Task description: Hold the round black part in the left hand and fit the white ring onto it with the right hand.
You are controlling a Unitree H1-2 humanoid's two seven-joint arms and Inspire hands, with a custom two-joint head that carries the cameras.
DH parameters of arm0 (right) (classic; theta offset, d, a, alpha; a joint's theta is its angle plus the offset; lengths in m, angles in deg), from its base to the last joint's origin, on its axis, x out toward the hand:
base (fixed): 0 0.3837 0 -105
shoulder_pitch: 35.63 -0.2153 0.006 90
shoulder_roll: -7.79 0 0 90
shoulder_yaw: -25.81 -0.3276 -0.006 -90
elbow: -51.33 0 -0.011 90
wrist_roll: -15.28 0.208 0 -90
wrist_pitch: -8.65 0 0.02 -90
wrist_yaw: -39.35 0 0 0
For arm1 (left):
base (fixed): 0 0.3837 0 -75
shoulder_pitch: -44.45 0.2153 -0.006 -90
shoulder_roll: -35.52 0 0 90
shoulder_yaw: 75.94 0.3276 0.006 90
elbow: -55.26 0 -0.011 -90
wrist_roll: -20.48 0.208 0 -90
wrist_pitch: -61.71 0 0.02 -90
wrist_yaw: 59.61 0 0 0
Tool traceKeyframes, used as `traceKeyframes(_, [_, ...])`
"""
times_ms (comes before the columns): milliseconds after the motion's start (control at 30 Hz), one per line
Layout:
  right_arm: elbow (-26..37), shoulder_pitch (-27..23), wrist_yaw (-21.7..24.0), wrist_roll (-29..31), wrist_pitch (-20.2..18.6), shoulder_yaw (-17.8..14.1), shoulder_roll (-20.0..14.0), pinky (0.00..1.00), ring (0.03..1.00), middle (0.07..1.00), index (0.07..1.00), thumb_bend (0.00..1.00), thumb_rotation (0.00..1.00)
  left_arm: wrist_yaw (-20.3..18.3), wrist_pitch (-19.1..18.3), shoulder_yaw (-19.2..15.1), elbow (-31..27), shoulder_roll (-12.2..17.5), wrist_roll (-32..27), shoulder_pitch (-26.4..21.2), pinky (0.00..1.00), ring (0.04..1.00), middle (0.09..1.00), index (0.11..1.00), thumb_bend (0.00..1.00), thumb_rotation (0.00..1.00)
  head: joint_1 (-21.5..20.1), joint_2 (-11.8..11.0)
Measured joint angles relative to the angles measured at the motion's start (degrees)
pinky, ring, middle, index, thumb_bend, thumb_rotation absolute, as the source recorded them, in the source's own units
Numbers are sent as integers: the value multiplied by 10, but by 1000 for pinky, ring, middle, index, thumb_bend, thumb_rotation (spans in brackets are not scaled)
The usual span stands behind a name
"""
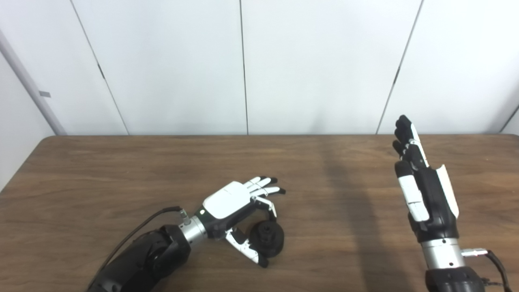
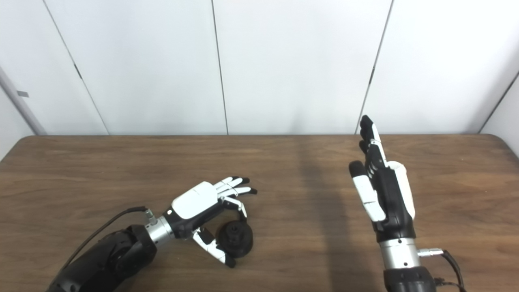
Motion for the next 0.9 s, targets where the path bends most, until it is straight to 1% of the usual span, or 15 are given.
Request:
traceKeyframes(100, [1, 1, -1, -8, -8, 0, 0, 1000, 1000, 1000, 1000, 482, 928, -1, 0, -2, 4, 0, 0, -2, 1000, 1000, 940, 480, 525, 66, -4, 1])
traceKeyframes(167, [4, 0, -1, -9, -10, 0, -1, 1000, 1000, 1000, 1000, 489, 930, -3, 0, -3, 4, 0, 0, -2, 1000, 1000, 937, 480, 525, 66, -14, 1])
traceKeyframes(267, [6, 0, -1, -11, -12, 0, -3, 1000, 1000, 1000, 1000, 492, 933, -4, 0, -3, 4, 0, 0, -2, 1000, 1000, 933, 480, 525, 66, -14, 1])
traceKeyframes(300, [7, 0, -1, -12, -15, 0, -3, 1000, 1000, 1000, 1000, 497, 936, -4, 0, -3, 4, 0, -1, -2, 1000, 1000, 932, 480, 525, 66, -26, 0])
traceKeyframes(333, [8, 0, -1, -14, -17, 0, -4, 1000, 1000, 1000, 1000, 499, 941, -4, 0, -3, 4, 1, -1, -2, 1000, 1000, 933, 480, 525, 66, -26, 0])
traceKeyframes(400, [19, 0, -1, -21, -29, 0, -7, 1000, 1000, 1000, 1000, 506, 946, -5, 0, -3, 4, 1, -1, -3, 1000, 1000, 936, 480, 525, 66, -26, 0])
traceKeyframes(467, [28, -1, -1, -22, -34, -1, -11, 1000, 1000, 1000, 1000, 515, 946, -9, 0, -3, 4, 2, -2, -4, 1000, 1000, 935, 480, 525, 65, -37, 1])
traceKeyframes(500, [34, -2, 0, -22, -40, -1, -14, 1000, 1000, 1000, 1000, 517, 947, -10, 0, -2, 4, 2, -2, -4, 1000, 1000, 935, 480, 525, 65, -37, 1])
traceKeyframes(533, [39, -2, 1, -23, -45, -2, -16, 1000, 1000, 1000, 1000, 518, 948, -11, 0, -2, 4, 2, -2, -5, 1000, 1000, 933, 480, 525, 64, -49, 2])
traceKeyframes(600, [48, -2, 4, -23, -57, -5, -22, 1000, 1000, 1000, 1000, 521, 942, -12, 0, -2, 4, 3, -2, -6, 1000, 1000, 934, 480, 525, 65, -54, 0])
traceKeyframes(700, [66, -2, 8, -24, -94, -11, -31, 1000, 1000, 1000, 1000, 508, 931, -13, 0, -2, 4, 3, -3, -6, 1000, 1000, 933, 481, 525, 65, -64, -3])
traceKeyframes(733, [68, -2, 8, -25, -100, -13, -34, 1000, 1000, 1000, 1000, 503, 929, -14, 0, -2, 4, 3, -4, -6, 1000, 1000, 934, 481, 525, 65, -69, -2])
traceKeyframes(800, [69, -2, 9, -24, -101, -18, -41, 1000, 1000, 1000, 1000, 498, 917, -17, 0, -2, 4, 3, -8, -6, 1000, 1000, 934, 481, 525, 66, -69, -2])
traceKeyframes(900, [68, -5, 12, -23, -101, -25, -61, 985, 999, 1000, 992, 513, 929, -20, 0, -1, 3, 3, -13, -5, 1000, 1000, 928, 481, 525, 65, -82, -3])
